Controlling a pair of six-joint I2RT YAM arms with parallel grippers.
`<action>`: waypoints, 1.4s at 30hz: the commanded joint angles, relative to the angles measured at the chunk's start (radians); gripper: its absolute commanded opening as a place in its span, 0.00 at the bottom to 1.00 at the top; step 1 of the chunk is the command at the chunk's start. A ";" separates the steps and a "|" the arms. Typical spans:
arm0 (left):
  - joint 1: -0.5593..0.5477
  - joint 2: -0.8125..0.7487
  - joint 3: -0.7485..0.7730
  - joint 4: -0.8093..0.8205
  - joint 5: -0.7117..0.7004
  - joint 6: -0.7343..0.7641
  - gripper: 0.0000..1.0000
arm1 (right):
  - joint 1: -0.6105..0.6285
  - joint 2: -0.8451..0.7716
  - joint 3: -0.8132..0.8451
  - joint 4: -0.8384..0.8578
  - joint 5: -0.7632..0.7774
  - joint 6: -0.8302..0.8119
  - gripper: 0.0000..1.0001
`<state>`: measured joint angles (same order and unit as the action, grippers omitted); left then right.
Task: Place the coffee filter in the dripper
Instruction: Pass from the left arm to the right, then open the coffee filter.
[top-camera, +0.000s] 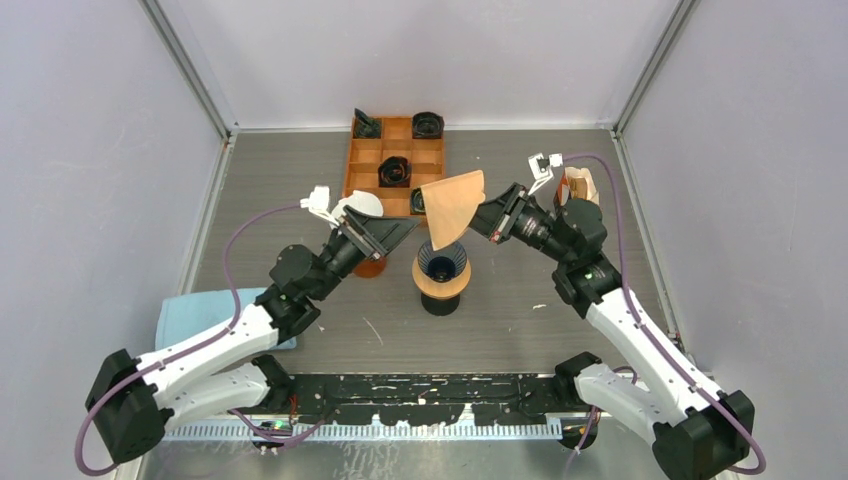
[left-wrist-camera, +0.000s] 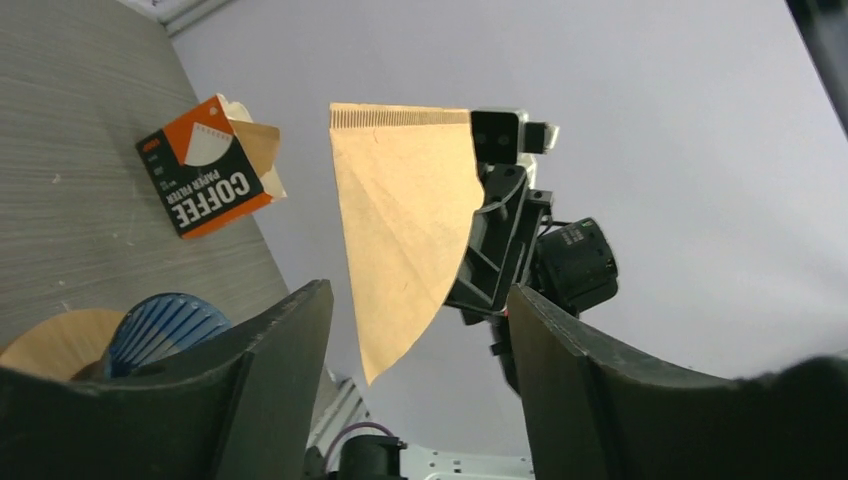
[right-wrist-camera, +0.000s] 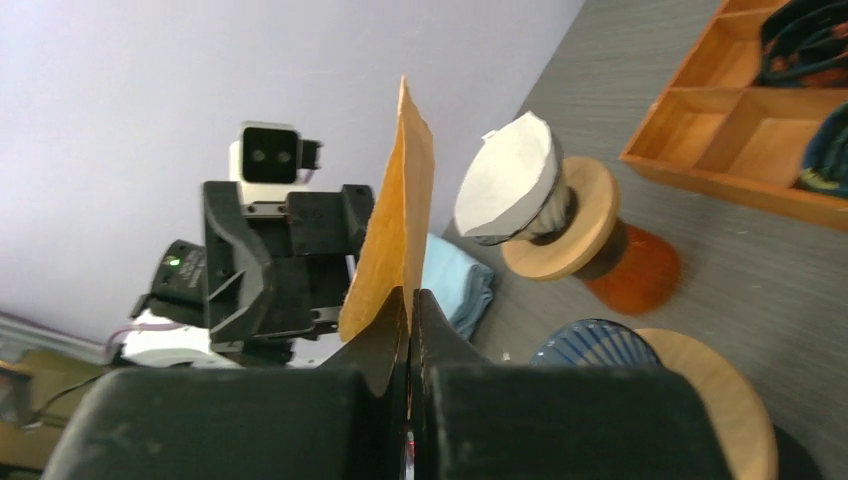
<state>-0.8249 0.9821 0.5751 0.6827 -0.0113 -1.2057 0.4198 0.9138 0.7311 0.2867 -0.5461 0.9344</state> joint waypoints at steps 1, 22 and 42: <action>-0.004 -0.086 0.035 -0.139 -0.056 0.096 0.71 | 0.009 -0.038 0.134 -0.222 0.093 -0.155 0.01; -0.048 0.027 0.282 -0.463 -0.058 0.415 0.92 | 0.096 0.131 0.628 -1.000 0.539 -0.505 0.01; -0.158 0.267 0.387 -0.287 -0.145 0.591 0.96 | 0.295 0.460 1.008 -1.469 1.040 -0.530 0.01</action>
<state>-0.9684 1.2369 0.9180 0.2749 -0.1173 -0.6586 0.6838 1.3468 1.6646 -1.0878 0.3538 0.3973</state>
